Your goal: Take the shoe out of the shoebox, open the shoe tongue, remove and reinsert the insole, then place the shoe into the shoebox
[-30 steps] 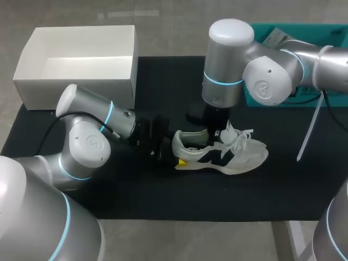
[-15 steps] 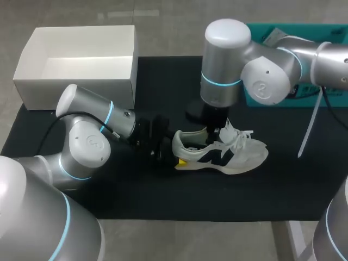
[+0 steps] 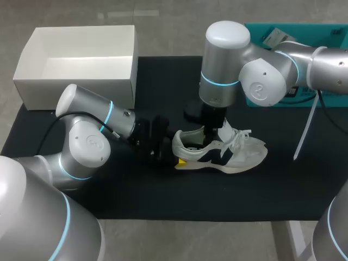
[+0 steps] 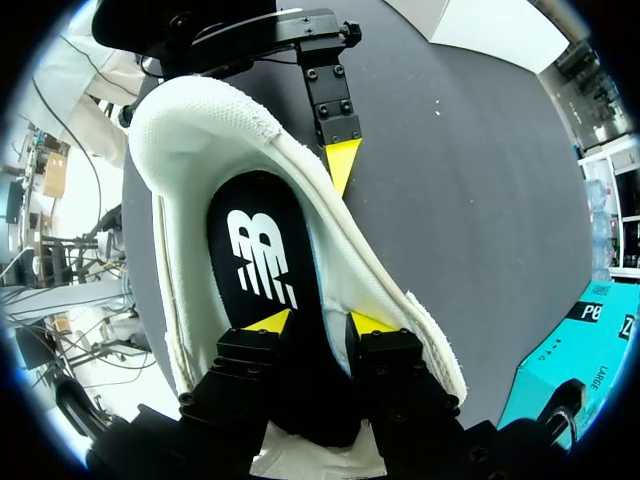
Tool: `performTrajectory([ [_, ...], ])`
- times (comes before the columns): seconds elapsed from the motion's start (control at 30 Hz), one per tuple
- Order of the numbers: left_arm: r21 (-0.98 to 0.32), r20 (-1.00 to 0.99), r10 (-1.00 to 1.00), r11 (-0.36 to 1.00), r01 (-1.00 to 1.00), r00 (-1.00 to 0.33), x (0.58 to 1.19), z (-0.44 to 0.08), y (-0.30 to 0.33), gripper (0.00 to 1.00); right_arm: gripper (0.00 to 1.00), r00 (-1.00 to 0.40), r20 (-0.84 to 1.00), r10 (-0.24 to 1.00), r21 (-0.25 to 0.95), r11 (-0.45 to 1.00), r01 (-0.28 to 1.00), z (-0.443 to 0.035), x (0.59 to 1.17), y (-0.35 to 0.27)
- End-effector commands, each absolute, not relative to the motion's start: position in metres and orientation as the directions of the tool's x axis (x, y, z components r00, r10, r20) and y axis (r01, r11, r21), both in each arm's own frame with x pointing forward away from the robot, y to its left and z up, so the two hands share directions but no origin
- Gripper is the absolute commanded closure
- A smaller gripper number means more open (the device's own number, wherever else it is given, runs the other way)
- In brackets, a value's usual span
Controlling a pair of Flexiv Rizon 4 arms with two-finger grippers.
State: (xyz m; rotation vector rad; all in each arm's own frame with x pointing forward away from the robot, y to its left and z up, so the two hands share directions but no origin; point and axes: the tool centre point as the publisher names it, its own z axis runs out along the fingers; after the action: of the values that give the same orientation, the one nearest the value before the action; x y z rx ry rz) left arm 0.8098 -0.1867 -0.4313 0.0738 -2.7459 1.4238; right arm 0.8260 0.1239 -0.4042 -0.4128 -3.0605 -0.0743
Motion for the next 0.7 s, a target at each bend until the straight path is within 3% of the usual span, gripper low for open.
performTrajectory([
  [0.03, -0.815, 0.062, -0.02, 0.575, -0.062, -0.998, 0.809, -0.432, -0.187, 1.0, 0.62, -0.962, 0.065, 0.265, 0.047, 0.962, 0.268, -0.413, 0.827, 0.125],
  [0.53, -0.815, 0.062, -0.02, 0.575, -0.062, -0.998, 0.809, -0.432, -0.187, 1.0, 0.58, -0.966, 0.157, 0.203, 0.071, 0.974, 0.216, -0.43, 0.813, 0.135],
  [0.7, -0.815, 0.062, -0.02, 0.575, -0.062, -0.998, 0.809, -0.432, -0.187, 1.0, 0.78, -0.961, 0.186, 0.203, 0.075, 0.973, 0.22, -0.437, 0.807, 0.134],
])
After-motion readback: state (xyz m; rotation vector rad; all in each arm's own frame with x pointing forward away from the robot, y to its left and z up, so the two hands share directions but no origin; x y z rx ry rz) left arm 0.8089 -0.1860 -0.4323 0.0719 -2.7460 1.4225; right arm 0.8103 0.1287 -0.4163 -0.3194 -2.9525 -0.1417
